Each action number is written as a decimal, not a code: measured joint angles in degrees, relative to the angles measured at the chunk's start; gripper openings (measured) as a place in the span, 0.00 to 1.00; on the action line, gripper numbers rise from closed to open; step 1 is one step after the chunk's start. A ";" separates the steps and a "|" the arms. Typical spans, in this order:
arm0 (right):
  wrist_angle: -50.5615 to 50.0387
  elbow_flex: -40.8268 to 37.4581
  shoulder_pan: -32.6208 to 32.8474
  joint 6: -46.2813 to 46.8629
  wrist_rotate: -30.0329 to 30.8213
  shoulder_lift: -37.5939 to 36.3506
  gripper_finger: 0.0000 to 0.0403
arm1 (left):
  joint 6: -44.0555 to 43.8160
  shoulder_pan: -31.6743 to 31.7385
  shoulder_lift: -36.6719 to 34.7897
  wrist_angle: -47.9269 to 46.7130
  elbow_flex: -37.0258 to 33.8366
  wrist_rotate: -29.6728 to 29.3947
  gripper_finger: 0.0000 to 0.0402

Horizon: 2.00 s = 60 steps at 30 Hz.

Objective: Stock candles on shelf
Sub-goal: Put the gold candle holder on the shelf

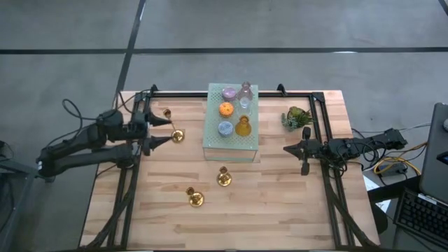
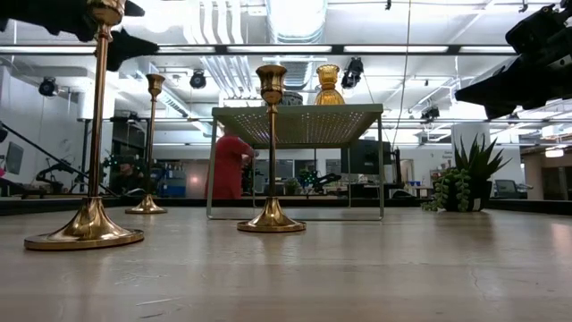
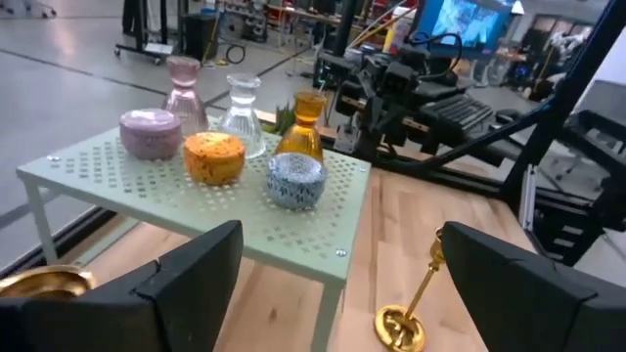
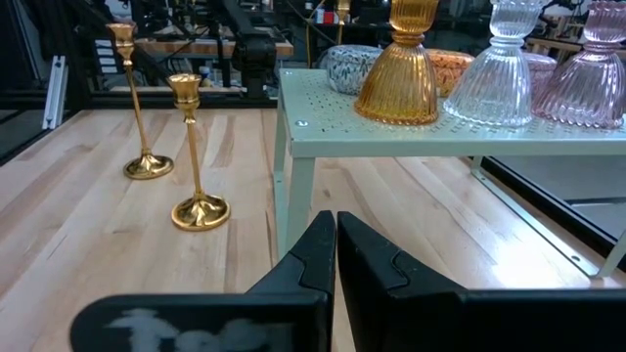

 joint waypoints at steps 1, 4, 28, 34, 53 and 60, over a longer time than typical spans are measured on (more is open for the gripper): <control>0.00 0.01 0.00 -0.02 0.00 0.00 0.02 | 0.17 0.00 -0.39 -1.62 0.87 -0.20 0.88; 0.00 0.01 -0.01 0.00 0.00 0.00 0.02 | -0.01 0.00 -1.26 -6.71 3.29 -0.48 0.88; 0.00 0.01 0.00 0.06 0.00 0.00 0.02 | -14.54 0.00 1.02 -17.56 -1.07 -23.86 0.87; 0.00 0.01 -0.02 0.02 0.00 0.00 0.02 | -13.56 0.00 4.19 -11.68 -6.00 -26.62 0.86; -0.02 0.01 -0.02 0.02 0.00 0.00 0.02 | -12.60 -0.02 6.19 -3.49 -8.13 -34.60 0.61; -0.01 0.01 -0.01 0.05 0.01 0.00 0.02 | -12.45 -0.02 6.17 -1.96 -8.13 -34.99 0.52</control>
